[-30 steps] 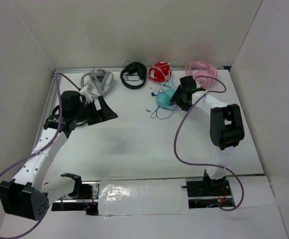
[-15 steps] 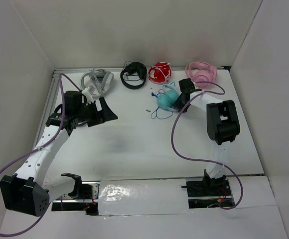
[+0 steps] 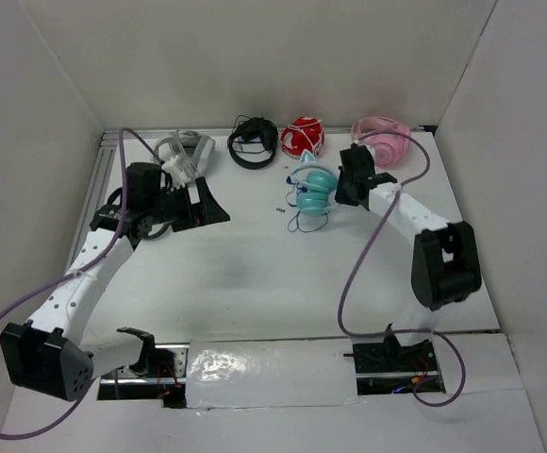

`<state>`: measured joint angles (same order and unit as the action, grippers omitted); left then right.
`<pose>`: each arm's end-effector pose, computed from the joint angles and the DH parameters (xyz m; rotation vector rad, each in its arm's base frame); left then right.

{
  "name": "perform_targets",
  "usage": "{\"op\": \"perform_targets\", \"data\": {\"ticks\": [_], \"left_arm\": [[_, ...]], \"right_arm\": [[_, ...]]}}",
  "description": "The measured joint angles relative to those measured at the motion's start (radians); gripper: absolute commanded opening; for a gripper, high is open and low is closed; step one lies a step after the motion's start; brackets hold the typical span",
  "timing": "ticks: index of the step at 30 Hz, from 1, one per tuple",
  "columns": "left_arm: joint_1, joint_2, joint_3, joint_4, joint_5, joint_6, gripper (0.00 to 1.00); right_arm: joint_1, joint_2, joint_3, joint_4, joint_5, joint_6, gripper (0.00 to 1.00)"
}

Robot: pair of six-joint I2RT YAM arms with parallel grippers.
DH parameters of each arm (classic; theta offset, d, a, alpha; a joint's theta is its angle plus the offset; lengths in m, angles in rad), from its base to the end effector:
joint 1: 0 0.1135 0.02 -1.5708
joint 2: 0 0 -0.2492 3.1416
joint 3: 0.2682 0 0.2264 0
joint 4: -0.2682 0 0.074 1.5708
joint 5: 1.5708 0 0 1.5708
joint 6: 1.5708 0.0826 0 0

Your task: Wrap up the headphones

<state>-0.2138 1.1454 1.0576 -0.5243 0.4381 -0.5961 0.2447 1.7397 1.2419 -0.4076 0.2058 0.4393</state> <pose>0.2483 -0.0898 0.2956 -0.1723 2.2652 -0.9239 0.3708 0.0752 0.1858 0.3249 2.4286 0.0455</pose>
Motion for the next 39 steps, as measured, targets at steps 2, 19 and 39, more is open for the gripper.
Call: {"op": "perform_targets", "data": {"ticks": [2, 19, 39], "left_arm": [[-0.018, 0.028, 0.029, 0.000, 0.012, 0.023, 0.99], [-0.179, 0.132, 0.114, 0.085, 0.174, 0.259, 0.99], [-0.181, 0.095, 0.020, 0.209, 0.373, 0.241, 0.67]], "right_arm": [[0.047, -0.104, -0.037, 0.018, 0.010, -0.091, 0.00], [0.343, -0.580, -0.213, -0.006, -0.193, -0.611, 0.00], [0.431, -0.579, -0.216, 0.033, -0.179, -0.563, 0.00]]}}
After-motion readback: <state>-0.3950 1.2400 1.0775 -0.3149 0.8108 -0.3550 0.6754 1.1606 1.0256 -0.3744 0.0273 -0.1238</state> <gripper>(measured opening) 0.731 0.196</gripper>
